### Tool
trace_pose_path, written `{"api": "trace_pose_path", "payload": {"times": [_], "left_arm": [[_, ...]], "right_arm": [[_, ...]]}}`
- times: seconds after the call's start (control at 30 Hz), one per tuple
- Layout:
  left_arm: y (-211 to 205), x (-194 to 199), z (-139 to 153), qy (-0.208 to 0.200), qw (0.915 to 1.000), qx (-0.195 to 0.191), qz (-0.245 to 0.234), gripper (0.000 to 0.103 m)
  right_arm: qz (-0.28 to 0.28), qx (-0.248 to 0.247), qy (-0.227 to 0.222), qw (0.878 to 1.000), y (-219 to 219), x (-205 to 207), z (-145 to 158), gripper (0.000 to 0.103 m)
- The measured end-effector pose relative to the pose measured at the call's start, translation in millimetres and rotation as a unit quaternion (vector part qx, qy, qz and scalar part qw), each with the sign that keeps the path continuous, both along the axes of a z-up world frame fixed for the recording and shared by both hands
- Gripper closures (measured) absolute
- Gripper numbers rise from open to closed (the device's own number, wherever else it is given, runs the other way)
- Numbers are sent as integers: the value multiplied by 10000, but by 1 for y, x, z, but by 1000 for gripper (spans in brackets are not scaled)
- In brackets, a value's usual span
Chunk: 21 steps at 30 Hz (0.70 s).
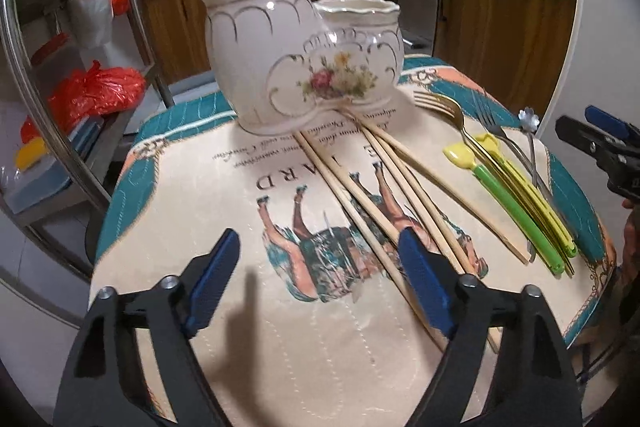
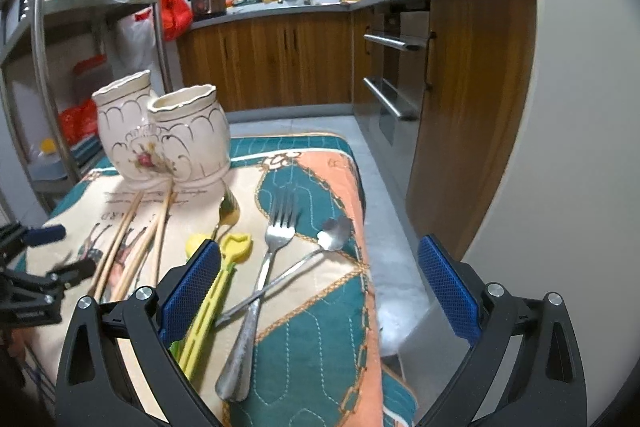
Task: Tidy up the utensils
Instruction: 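Grasp a wooden chopstick with the left tool while the right tool grasps a gold spoon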
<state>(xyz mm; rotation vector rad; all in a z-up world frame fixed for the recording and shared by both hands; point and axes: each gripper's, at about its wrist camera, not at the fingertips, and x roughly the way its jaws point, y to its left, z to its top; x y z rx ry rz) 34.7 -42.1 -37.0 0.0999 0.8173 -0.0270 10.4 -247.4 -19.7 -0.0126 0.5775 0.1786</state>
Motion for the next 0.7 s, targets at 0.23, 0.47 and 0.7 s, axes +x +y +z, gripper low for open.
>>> {"api": "trace_pose_path", "payload": {"times": [0.23, 0.47, 0.7], "left_arm": [[-5, 3, -8, 176, 9998, 5, -13, 37], [-7, 5, -8, 241, 9996, -87, -96, 53], [-5, 6, -4, 394, 9987, -100, -313, 70]], "right_arm": [[457, -25, 228, 9987, 53, 2, 5, 8], [954, -43, 730, 9927, 109, -3, 5, 37], [1004, -261, 1244, 9868, 136, 7, -24, 61]]}}
